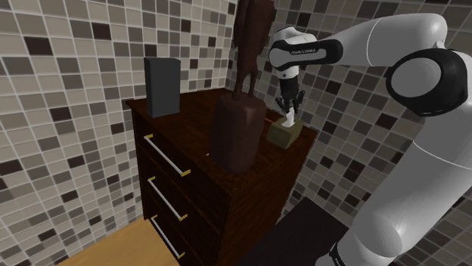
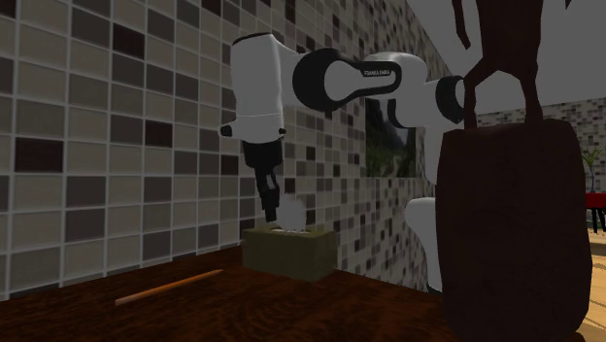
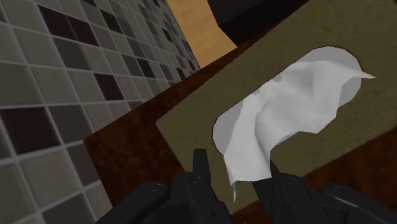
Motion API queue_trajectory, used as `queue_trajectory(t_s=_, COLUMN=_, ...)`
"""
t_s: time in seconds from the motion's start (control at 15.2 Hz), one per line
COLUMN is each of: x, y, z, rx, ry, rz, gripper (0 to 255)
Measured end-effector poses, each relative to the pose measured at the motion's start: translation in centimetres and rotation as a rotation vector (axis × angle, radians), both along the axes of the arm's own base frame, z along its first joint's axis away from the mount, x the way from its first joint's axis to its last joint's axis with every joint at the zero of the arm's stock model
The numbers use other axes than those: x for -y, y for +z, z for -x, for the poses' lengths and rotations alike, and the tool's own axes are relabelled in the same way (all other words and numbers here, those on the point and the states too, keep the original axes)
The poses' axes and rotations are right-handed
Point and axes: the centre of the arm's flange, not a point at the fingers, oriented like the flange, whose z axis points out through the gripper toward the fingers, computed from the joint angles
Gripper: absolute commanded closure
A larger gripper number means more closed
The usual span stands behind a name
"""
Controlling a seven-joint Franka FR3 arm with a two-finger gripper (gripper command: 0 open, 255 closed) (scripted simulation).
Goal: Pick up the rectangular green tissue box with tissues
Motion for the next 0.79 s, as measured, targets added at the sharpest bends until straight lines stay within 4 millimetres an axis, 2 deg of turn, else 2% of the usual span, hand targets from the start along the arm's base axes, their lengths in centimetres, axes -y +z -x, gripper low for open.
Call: queue_trajectory(t_s=0.79, x=0.0, y=5.8, z=-0.1, rx=-0.003, ry=0.002, rz=-0.003, gripper=255)
